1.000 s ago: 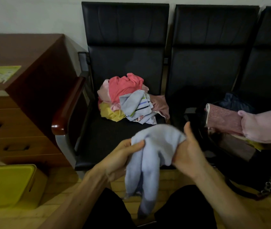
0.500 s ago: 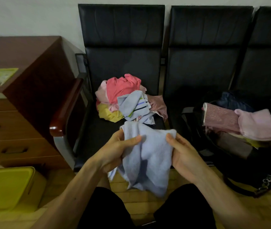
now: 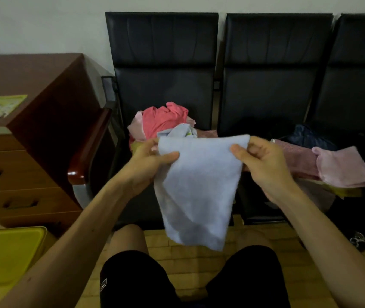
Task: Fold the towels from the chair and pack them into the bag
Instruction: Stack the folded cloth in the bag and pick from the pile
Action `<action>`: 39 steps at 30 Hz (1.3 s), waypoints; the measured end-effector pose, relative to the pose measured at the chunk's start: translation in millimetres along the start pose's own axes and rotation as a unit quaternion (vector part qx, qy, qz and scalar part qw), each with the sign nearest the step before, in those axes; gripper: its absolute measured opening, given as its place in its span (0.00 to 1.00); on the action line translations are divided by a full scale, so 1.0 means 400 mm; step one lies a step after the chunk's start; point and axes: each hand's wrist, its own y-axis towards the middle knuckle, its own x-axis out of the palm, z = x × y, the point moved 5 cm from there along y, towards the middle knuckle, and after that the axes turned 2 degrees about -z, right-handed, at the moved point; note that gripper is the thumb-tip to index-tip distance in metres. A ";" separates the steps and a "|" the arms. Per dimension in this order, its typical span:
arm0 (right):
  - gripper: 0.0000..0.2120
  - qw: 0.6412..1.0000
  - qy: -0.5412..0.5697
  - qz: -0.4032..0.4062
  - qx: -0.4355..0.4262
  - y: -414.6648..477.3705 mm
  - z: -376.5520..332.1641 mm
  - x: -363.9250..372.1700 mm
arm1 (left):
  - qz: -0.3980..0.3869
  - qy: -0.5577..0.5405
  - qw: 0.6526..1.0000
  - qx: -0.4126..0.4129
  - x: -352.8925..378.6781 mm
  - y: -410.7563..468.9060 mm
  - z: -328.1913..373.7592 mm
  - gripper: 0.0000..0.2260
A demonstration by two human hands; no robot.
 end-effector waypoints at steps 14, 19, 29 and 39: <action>0.27 0.983 -0.146 -0.057 0.091 0.106 -0.064 0.003 | 0.033 0.052 0.994 0.093 -0.055 0.027 0.150 0.14; 0.16 0.960 -0.261 -0.097 0.018 0.102 -0.080 0.010 | 0.078 0.123 0.980 0.136 -0.069 0.035 0.140 0.22; 0.11 0.919 -0.392 -0.014 -0.026 0.081 -0.084 -0.019 | 0.170 0.382 0.871 0.259 -0.039 0.012 0.148 0.15; 0.05 0.902 -0.431 -0.032 -0.004 0.059 -0.055 -0.060 | 0.170 0.433 0.830 0.309 -0.010 -0.009 0.135 0.10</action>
